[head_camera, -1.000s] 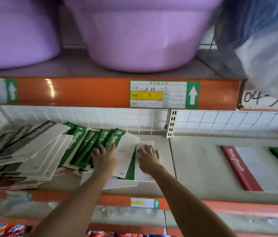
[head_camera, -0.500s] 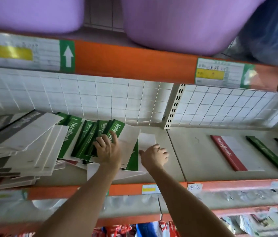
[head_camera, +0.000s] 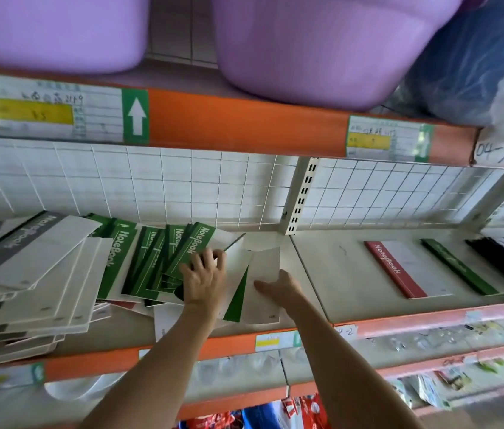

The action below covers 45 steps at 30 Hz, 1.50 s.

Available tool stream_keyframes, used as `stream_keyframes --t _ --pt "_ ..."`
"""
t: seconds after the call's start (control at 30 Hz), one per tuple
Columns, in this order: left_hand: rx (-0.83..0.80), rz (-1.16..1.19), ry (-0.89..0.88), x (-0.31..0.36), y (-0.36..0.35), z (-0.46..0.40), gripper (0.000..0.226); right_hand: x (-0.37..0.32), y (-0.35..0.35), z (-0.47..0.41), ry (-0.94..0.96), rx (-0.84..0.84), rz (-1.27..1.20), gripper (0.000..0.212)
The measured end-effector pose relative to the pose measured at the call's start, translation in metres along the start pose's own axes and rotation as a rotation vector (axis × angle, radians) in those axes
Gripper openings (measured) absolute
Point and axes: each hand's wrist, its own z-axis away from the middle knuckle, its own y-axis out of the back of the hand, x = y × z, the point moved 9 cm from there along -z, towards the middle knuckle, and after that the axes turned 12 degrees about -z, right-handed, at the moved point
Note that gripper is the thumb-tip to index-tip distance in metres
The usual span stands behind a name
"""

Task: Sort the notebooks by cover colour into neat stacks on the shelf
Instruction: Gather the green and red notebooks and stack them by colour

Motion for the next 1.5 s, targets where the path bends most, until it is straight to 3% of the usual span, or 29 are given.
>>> stream_keyframes --t 0.07,0.2,0.3,0.43,0.53,0.7,0.83,1.0,1.17,1.33,1.5 --pt "0.007 0.028 -0.030 0.005 -0.001 0.000 0.022 0.003 0.002 0.000 0.030 -0.013 -0.070 0.067" --pt "-0.094 -0.059 -0.157 0.015 0.005 0.010 0.036 -0.005 0.022 0.027 0.073 -0.001 -0.228 0.022" --pt "-0.135 -0.022 -0.114 0.011 0.019 0.008 0.057 0.003 0.042 0.038 0.087 0.067 -0.300 0.010" --pt "-0.156 0.230 -0.026 0.014 0.045 0.004 0.040 0.010 0.073 0.051 0.117 0.155 -0.301 0.012" --pt "-0.239 0.398 0.107 0.018 0.064 -0.001 0.051 0.017 0.106 0.055 0.137 0.215 -0.328 0.004" --pt "-0.371 0.525 0.243 0.046 0.096 0.002 0.059 0.030 0.164 0.064 0.158 0.249 -0.358 0.006" --pt "-0.363 0.557 0.327 0.065 0.116 0.004 0.041 0.035 0.220 0.074 0.233 0.264 -0.377 0.008" --pt "-0.342 0.552 0.321 0.111 0.145 0.010 0.032 0.045 0.275 0.077 0.339 0.210 -0.363 0.023" --pt "-0.323 0.624 0.330 0.177 0.178 0.019 0.030 0.067 0.317 0.076 0.379 0.171 -0.312 0.022" --pt "-0.308 0.660 0.354 0.232 0.196 0.032 0.027 0.102 0.362 0.076 0.316 0.187 -0.329 0.013" --pt "-0.300 0.661 0.329 0.273 0.210 0.027 0.026 0.129 0.393 0.058 0.253 0.135 -0.226 0.026"
